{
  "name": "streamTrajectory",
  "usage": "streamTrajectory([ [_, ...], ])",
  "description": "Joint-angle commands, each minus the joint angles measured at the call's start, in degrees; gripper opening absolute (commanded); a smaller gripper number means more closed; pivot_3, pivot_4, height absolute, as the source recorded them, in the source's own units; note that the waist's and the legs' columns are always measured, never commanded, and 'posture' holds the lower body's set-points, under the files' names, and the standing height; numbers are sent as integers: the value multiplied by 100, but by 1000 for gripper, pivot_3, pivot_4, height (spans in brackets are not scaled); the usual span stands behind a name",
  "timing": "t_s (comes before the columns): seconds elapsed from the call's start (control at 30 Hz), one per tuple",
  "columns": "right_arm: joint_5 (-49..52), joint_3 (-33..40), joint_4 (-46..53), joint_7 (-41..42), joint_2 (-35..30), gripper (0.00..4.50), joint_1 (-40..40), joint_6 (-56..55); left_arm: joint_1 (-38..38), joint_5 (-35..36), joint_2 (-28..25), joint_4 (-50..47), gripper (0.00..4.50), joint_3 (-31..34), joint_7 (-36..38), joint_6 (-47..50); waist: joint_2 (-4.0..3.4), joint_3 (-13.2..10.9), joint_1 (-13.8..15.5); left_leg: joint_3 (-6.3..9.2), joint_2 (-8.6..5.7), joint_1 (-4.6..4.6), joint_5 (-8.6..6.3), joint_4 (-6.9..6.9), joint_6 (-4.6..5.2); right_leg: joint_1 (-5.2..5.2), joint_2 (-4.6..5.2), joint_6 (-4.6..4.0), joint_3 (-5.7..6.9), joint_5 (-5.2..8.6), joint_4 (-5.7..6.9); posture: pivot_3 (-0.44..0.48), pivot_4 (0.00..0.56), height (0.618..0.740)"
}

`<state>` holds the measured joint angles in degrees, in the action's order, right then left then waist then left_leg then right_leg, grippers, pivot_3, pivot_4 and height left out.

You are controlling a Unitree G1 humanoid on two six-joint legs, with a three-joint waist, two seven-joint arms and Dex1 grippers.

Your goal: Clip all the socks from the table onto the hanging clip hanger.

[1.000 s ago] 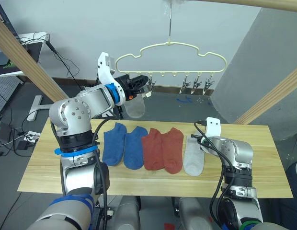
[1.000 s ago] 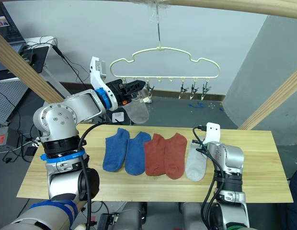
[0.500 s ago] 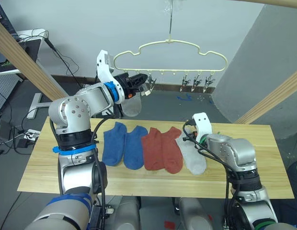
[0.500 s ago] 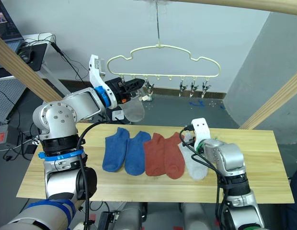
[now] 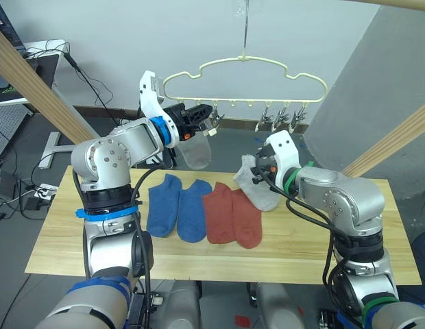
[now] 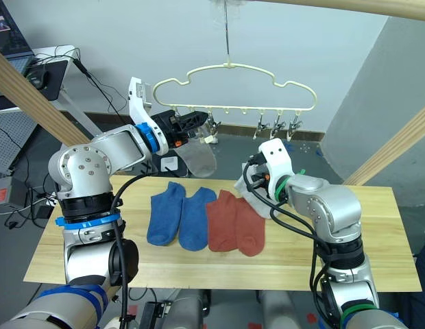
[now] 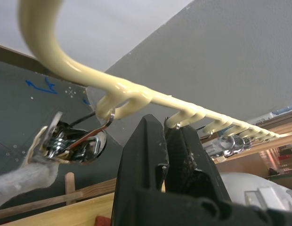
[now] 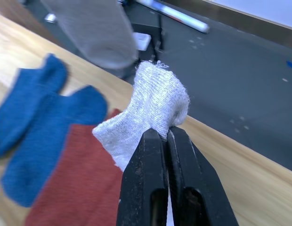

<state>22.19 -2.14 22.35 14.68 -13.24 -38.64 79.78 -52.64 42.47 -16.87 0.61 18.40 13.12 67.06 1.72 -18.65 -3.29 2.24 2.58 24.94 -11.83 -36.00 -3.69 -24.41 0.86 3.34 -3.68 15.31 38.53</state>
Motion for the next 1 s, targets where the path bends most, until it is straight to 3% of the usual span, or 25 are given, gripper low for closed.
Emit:
streamTrajectory([
  [0.03, 233, 112, 378, 52, 217, 15, -250, 31, -164, 100, -55, -59, 0, 48, 57, -49, 0, 0, -8, 0, 0, 0, 0, 0, 0, -1, 0, -1, -1, -1, 1, -54, 319, 740],
  [0.5, 260, 154, 103, -166, 1053, 15, -745, -70, -226, 160, -59, 48, 0, 119, 26, 29, 0, 0, -3, 2, 0, 1, 1, 0, -1, -2, 2, -14, 5, -8, 3, -45, 314, 740],
  [1.0, 157, -135, -564, -217, 1286, 15, -897, -562, -242, 146, -42, 36, 0, 146, 3, 87, 0, 0, 0, 2, 0, 1, 1, 0, -2, -4, 3, -15, 5, -9, 6, -29, 318, 740],
])
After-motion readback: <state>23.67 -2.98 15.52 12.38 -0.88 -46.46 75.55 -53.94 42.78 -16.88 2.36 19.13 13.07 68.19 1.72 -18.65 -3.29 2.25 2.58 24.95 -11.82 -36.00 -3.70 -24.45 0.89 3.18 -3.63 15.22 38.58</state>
